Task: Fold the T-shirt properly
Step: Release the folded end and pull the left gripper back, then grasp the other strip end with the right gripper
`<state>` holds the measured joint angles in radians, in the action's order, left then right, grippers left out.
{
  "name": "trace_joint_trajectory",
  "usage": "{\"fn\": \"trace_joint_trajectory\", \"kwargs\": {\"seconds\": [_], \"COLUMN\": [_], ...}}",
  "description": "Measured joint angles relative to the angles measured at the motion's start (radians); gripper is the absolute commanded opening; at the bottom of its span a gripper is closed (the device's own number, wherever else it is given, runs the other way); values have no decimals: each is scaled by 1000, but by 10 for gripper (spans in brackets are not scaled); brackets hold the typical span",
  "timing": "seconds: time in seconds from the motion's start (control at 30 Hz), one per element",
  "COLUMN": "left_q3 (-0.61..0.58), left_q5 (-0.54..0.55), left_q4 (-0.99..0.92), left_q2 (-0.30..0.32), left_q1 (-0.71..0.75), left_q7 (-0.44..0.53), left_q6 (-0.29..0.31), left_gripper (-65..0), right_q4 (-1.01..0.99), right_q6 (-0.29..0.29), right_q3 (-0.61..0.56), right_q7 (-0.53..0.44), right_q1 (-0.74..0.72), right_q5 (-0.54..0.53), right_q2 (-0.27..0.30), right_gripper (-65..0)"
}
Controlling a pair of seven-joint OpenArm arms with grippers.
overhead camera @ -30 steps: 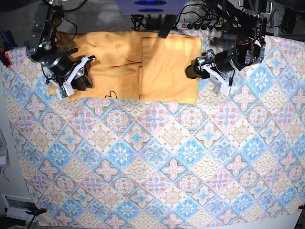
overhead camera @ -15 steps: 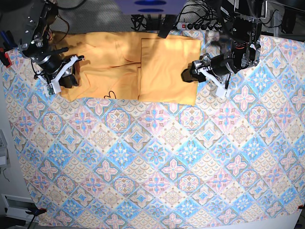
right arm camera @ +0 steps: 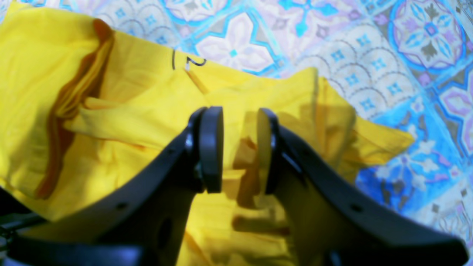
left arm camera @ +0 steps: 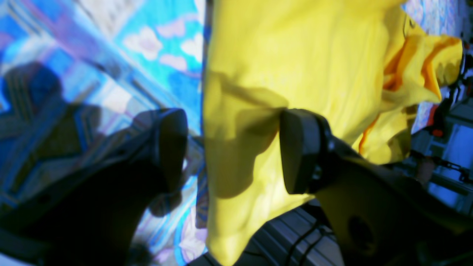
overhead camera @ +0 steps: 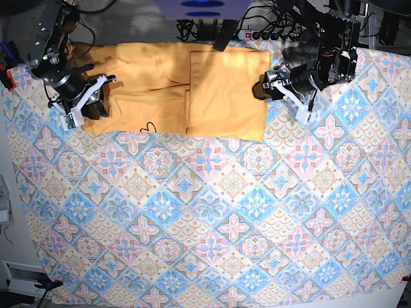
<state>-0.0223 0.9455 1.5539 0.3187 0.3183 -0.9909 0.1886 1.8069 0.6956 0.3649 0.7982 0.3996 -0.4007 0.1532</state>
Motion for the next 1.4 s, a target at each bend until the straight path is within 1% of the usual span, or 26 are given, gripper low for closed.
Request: {"fn": "trace_joint_trajectory", "kwargs": {"seconds": [0.07,0.13,0.23,0.27,0.4,0.43,0.5,0.53,0.6,0.63,0.67,0.77,0.83,1.03,1.13,1.2,1.3,1.4], "left_q3": [-2,0,2,-3,-79,-89,-95,-96,-97,-97,-99,-106,-92,86,122,122,123,123], "left_q5": [9,33,45,35,27,27,25,23,18,19,18,24,27,14,8,8,4,5], "left_q4": [-27,-74,-126,-126,-121,-121,-121,-124,-127,-130,-130,-130,-130,-133,-134,-134,-134,-134], "left_q2": [-1,-7,-36,-42,-37,-35,-36,-38,-40,-40,-42,-22,-16,-11,10,29,28,28], "left_q1": [-8,-29,-71,-77,-91,-93,-97,-97,-90,-86,-85,-83,-82,-60,-60,-61,-60,-60], "left_q7": [7,6,29,37,57,56,54,50,31,34,47,64,79,90,96,94,94,95], "left_q6": [4,23,25,18,18,18,13,11,10,10,10,8,8,0,-1,0,-1,-1], "left_gripper": [-262,-262,-262,-262,-267,-284,-363,-419,-569,-626,-650,-650,-650,-650,-650,-650,-650,-650], "right_q4": [0,0,0,0,0,0,0,0,0,0,0,0,0,-1,-5,-7,-30,-132], "right_q6": [0,0,0,0,0,0,0,0,0,0,0,0,1,0,0,0,0,-3], "right_q3": [0,0,0,0,0,0,0,0,0,0,0,9,43,158,163,163,154,128], "right_q7": [-1,-1,-2,-1,-2,-1,-1,-3,-5,-4,-2,-3,-3,25,95,108,123,167], "right_q1": [0,0,0,0,1,2,1,0,0,1,2,0,0,1,-4,-6,-13,-70], "right_q5": [0,-1,-1,-1,-1,0,0,-1,-1,0,0,-1,-2,0,-6,-36,-97,-128], "right_q2": [0,0,0,0,2,1,0,0,0,0,0,-1,-4,-3,0,0,2,1], "right_gripper": [-497,-497,-497,-497,-497,-497,-497,-497,-497,-497,-497,-497,-497,-485,-444,-427,-421,-421]}}
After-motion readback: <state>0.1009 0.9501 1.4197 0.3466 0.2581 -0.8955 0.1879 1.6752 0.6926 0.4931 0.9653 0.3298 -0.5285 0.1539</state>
